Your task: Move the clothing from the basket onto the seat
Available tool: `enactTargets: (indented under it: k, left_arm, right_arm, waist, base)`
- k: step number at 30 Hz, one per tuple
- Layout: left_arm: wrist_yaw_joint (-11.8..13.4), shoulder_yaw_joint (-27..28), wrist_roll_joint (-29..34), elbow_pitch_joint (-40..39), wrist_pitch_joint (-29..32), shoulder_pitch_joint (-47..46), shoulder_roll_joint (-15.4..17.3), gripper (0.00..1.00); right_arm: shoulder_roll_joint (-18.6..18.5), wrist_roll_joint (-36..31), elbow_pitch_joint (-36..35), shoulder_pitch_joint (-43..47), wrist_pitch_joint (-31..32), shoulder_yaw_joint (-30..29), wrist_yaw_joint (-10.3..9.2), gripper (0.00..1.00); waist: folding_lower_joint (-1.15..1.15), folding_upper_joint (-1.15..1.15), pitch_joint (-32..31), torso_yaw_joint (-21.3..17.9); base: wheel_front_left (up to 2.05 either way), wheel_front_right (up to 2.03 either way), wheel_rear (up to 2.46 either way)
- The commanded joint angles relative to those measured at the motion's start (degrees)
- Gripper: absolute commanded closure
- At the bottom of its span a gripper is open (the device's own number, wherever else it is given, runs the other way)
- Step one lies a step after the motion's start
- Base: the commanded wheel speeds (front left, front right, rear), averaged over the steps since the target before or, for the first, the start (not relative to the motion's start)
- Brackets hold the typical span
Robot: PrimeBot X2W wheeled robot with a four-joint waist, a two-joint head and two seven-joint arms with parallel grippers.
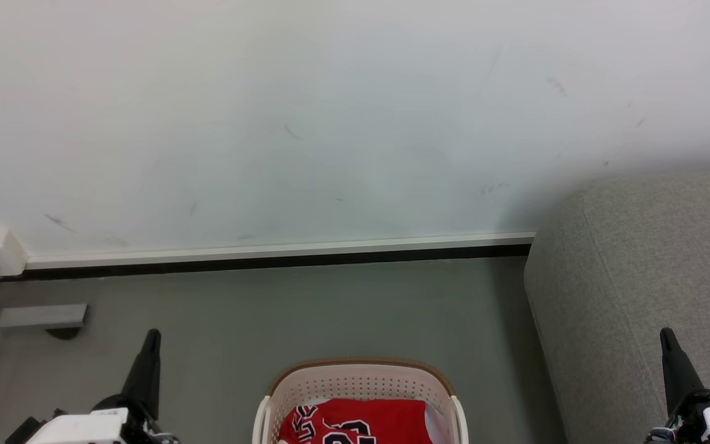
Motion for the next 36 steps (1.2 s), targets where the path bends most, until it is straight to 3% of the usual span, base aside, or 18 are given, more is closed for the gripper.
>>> enactTargets:
  k: [1,36]
  left_arm:
    - [-0.25,0.01,-0.86,-0.16,0.18,-0.4,0.13,1.0]
    - [0.0,0.0,0.01,0.03,-0.02,0.01,0.0,1.0]
  right_arm:
    - [-0.34,0.08,-0.23,-0.7,0.14,-0.14,-0.09,1.0]
    - [0.0,-0.01,0.02,0.0,-0.01,0.02,0.0,1.0]
  waist:
    - [0.0,0.0,0.0,0.0]
    - [0.0,0.0,0.0,0.0]
  base:
    - [0.0,0.0,0.0]
    - [0.0,0.0,0.0]
